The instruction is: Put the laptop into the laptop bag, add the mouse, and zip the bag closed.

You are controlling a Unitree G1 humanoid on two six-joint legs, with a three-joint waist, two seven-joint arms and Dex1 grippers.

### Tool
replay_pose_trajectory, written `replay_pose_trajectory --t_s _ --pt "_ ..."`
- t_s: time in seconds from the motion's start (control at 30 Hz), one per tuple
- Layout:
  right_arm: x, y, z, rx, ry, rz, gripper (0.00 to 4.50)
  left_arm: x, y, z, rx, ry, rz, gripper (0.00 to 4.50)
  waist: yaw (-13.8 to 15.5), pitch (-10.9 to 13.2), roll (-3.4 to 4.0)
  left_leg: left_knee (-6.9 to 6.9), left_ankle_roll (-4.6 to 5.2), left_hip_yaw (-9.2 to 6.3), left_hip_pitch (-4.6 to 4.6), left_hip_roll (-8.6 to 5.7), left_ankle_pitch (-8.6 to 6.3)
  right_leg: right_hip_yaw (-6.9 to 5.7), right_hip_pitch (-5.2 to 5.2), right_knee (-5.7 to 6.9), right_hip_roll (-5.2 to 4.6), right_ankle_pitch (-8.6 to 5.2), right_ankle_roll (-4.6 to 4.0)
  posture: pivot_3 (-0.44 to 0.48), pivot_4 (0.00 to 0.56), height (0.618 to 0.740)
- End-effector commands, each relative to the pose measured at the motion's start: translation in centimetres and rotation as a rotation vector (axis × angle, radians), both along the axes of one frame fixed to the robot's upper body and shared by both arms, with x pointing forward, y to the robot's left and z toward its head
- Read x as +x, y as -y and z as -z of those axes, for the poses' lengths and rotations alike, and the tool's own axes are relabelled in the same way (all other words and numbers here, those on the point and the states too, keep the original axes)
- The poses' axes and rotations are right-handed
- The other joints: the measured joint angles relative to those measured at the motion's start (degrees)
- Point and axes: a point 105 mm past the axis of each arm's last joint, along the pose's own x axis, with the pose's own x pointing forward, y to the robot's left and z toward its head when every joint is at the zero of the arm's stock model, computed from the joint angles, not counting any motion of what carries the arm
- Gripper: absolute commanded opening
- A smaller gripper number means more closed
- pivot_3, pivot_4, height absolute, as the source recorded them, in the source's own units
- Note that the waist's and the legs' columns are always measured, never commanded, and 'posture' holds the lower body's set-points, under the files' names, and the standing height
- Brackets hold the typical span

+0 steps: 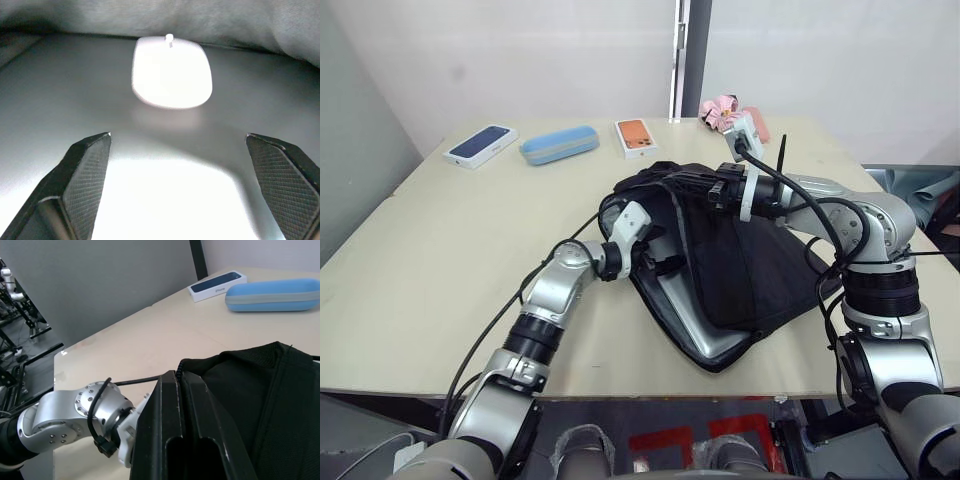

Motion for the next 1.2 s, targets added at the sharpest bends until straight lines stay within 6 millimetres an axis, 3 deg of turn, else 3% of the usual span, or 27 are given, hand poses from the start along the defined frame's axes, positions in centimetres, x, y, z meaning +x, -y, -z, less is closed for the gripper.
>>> replay_pose_trajectory --t_s 0.03,0.1,0.27,0.4,0.57,0.77,1.0,1.2 --pt "-0.8 -0.4 -1.9 0.048 0.097 -0.045 0.00 -1.9 -2.5 -3.4 -0.058 0.073 -0.004 4.48 -0.1 0.0 0.03 -0.06 0.00 0.01 0.00 0.00 0.00 -0.01 -0.01 -0.04 0.00 -0.01 0.00 0.000 0.150 0.740" --pt "-0.8 -0.7 -1.6 0.035 0.096 -0.058 0.00 -2.7 -3.5 -3.8 -0.063 0.060 -0.010 4.48 -0.2 0.0 0.06 -0.15 -0.04 0.01 0.01 0.04 0.00 -0.03 -0.05 -0.05 0.04 -0.02 -0.02 0.000 0.150 0.740" --pt "-1.4 -2.3 0.7 -0.062 0.113 -0.131 0.00 -5.9 -10.0 -3.8 -0.001 -0.062 -0.093 4.48 -0.8 0.0 0.08 -0.32 -0.09 0.05 0.02 0.04 0.00 -0.04 -0.07 -0.17 0.06 -0.05 -0.03 0.000 0.150 0.740" --pt "-2.6 -3.4 1.9 -0.069 0.078 -0.227 0.00 -7.1 -15.1 -3.8 0.066 -0.091 -0.232 4.48 -0.8 0.1 0.11 -0.47 -0.17 0.01 0.04 0.07 0.00 -0.13 -0.05 -0.28 0.10 -0.12 -0.05 0.000 0.150 0.740" --pt "-4.8 -3.6 4.5 -0.111 -0.017 -0.365 0.00 -8.3 -18.4 -5.5 0.029 -0.121 -0.328 4.48 -0.1 0.1 0.11 -0.49 -0.17 -0.06 0.03 0.07 -0.01 -0.22 0.02 -0.35 0.08 -0.11 -0.05 0.000 0.150 0.740" --pt "-5.5 -3.1 5.8 -0.128 -0.073 -0.414 0.00 -9.2 -20.2 -5.6 0.072 -0.151 -0.378 4.48 -0.3 0.1 0.09 -0.45 -0.17 -0.06 0.09 0.07 0.00 -0.19 0.04 -0.25 0.08 -0.11 -0.05 0.000 0.150 0.740" --pt "-4.4 -2.9 7.1 -0.169 -0.079 -0.342 0.00 -9.2 -20.2 -5.6 0.070 -0.156 -0.374 4.48 -0.2 0.0 0.06 -0.40 -0.16 -0.07 0.10 0.06 0.00 -0.18 0.08 -0.23 0.07 -0.11 -0.06 0.000 0.150 0.740" --pt "-3.9 -1.4 6.0 -0.118 -0.069 -0.307 1.83 -8.8 -20.8 -5.8 0.087 -0.153 -0.374 4.50 -0.2 0.0 0.04 -0.34 -0.16 -0.08 0.11 0.07 0.00 -0.18 0.07 -0.13 0.07 -0.11 -0.05 0.000 0.150 0.740"
